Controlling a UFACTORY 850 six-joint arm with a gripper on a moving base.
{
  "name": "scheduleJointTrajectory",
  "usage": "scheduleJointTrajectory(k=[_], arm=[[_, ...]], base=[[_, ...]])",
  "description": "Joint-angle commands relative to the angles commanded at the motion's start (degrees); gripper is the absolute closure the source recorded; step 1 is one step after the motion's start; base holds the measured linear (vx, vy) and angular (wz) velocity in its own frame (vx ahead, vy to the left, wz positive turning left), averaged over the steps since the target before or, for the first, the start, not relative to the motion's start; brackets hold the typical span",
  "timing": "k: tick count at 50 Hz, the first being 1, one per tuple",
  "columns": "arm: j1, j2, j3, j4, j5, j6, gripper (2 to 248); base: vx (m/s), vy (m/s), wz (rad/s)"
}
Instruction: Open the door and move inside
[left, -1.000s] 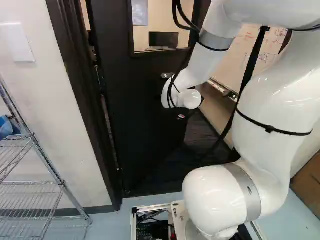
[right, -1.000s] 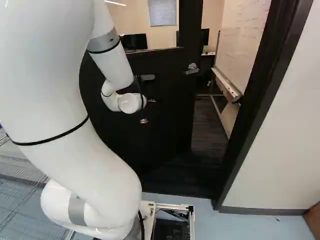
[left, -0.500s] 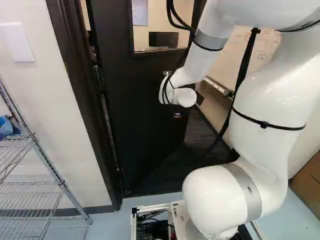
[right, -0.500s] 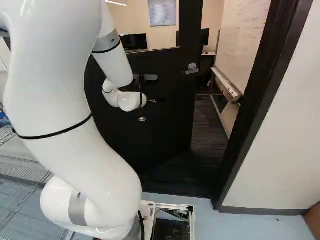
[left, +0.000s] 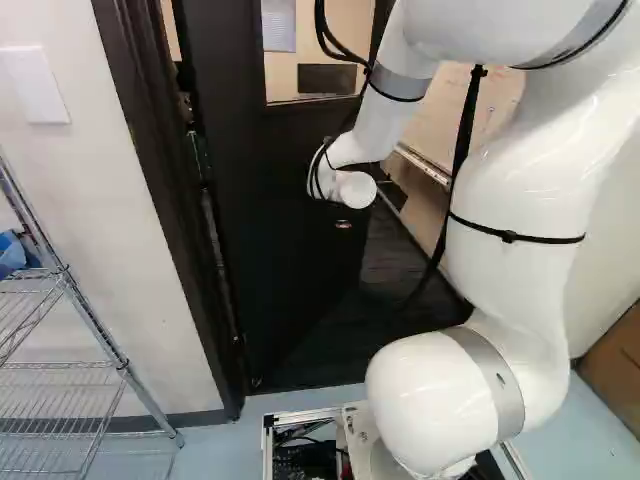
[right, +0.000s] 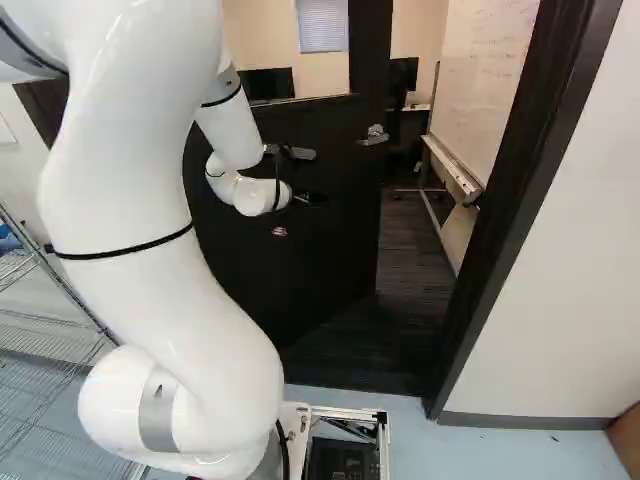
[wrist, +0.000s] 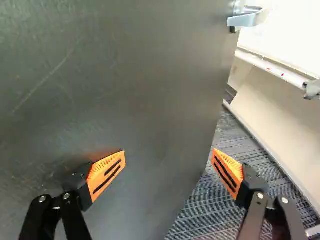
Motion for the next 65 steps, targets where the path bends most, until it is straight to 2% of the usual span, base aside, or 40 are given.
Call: scheduleJointTrajectory(k=[65], arm=[[6.8, -11.8, -14.3, -0.3, 0.0, 0.0, 3]], base=[[0.0, 0.0, 0.0]])
